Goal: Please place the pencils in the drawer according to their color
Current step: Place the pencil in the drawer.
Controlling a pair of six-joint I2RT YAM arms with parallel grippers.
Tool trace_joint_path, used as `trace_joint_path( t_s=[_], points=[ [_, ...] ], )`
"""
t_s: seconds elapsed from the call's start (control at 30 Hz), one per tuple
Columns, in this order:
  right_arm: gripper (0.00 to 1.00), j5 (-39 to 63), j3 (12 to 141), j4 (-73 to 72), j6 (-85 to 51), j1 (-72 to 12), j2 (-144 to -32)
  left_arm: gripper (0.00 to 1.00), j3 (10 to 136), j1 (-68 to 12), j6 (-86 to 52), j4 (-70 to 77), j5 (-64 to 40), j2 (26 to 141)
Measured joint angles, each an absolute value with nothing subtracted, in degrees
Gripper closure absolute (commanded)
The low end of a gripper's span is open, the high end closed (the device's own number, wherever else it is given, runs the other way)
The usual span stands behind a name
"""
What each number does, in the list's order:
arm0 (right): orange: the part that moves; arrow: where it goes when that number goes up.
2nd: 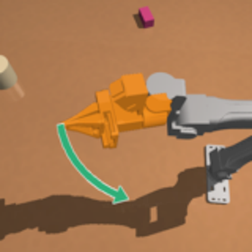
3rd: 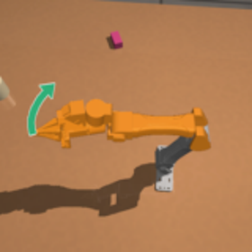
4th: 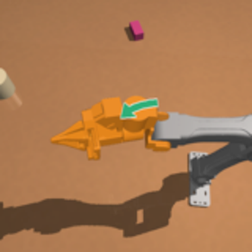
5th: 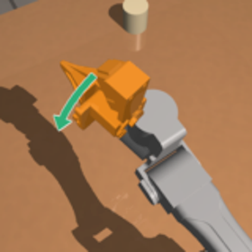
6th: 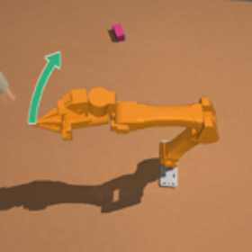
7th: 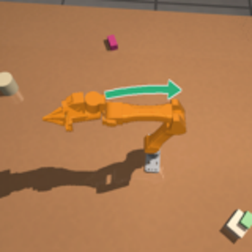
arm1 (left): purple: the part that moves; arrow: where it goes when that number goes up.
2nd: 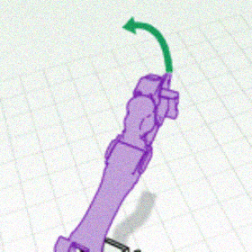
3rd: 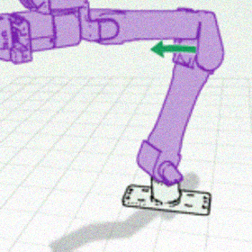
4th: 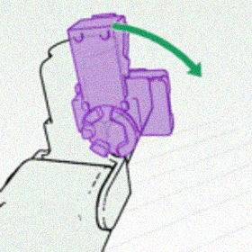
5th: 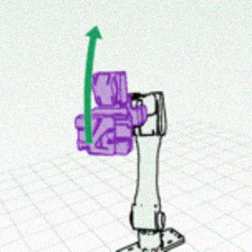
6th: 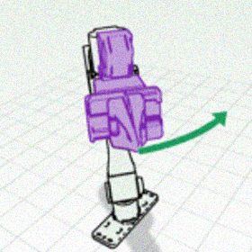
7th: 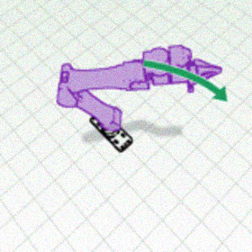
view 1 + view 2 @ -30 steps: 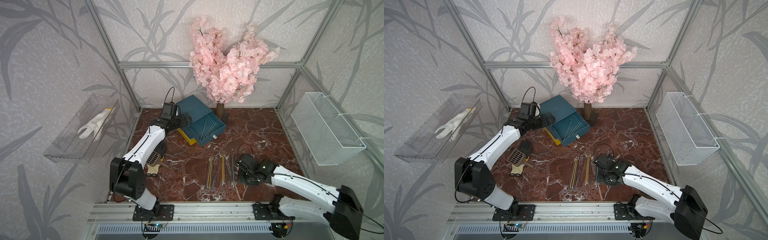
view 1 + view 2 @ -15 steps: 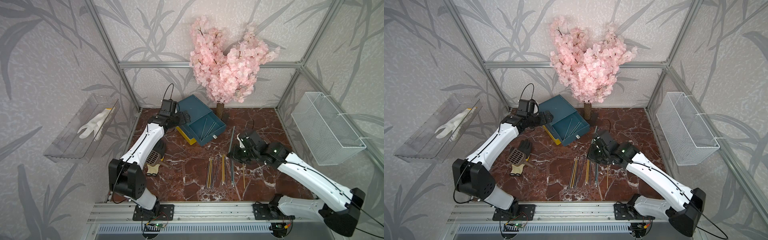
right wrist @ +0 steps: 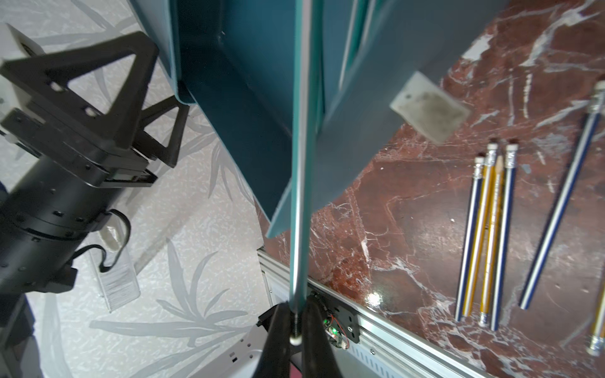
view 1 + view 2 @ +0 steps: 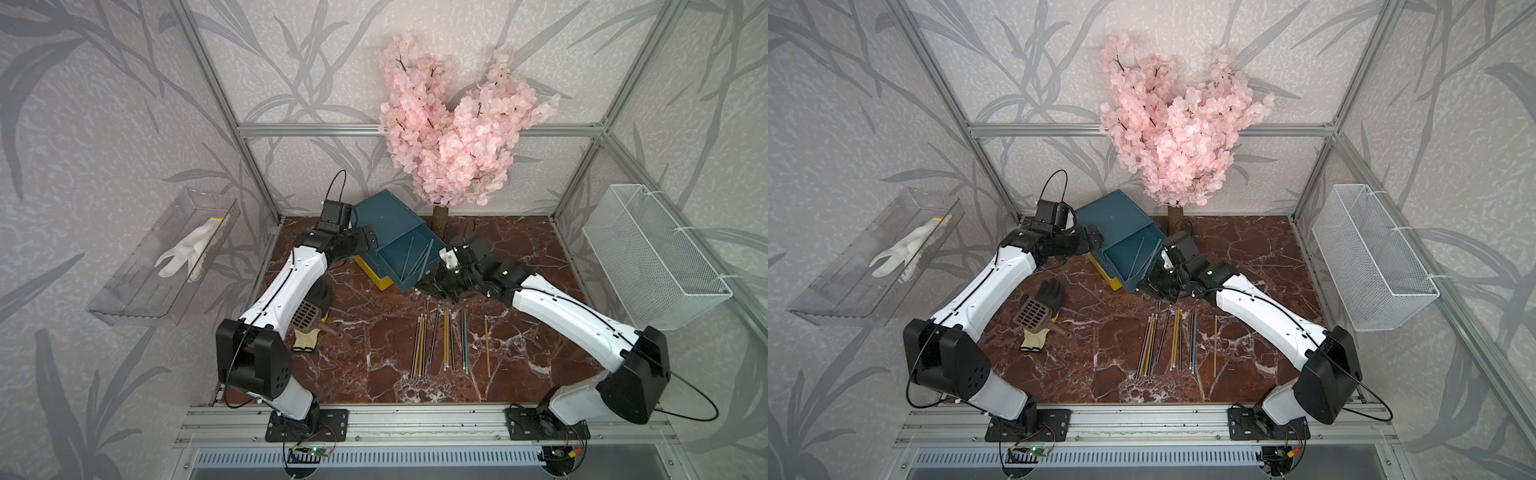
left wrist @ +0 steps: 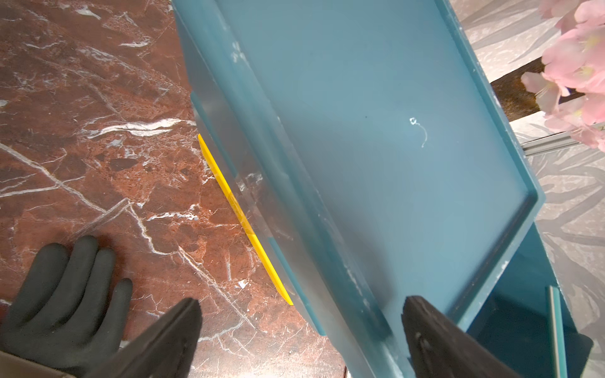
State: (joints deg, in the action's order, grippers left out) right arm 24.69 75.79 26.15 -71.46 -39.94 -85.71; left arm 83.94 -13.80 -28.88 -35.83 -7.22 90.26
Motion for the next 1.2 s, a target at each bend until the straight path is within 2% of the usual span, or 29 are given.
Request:
trace_joint_path(
  t_s=[0.6,0.7,0.77,1.03,1.2],
  points=[
    [1.0,30.98,82.89,18.2,-76.07,-36.53,-97.89,0.0,83.9,-13.02,-28.88,-35.88,-7.14,88.68],
    [0.7,31.35,84.14,18.24,-76.12,-36.1,-99.48,0.0,83.83,-12.88,-28.91,-35.75,-7.16,88.38],
    [0.62,31.59,84.97,18.41,-75.57,-35.88,-100.07,0.0,83.83,-12.82,-28.91,-35.62,-7.18,88.27],
    [0.59,30.89,89.41,20.75,-72.77,-35.77,-99.83,0.0,83.83,-12.58,-28.91,-35.44,-7.53,88.27],
    [0.59,28.97,86.78,24.14,-70.63,-35.79,-94.02,0.0,83.83,-12.58,-28.91,-35.44,-7.62,88.27]
  ],
)
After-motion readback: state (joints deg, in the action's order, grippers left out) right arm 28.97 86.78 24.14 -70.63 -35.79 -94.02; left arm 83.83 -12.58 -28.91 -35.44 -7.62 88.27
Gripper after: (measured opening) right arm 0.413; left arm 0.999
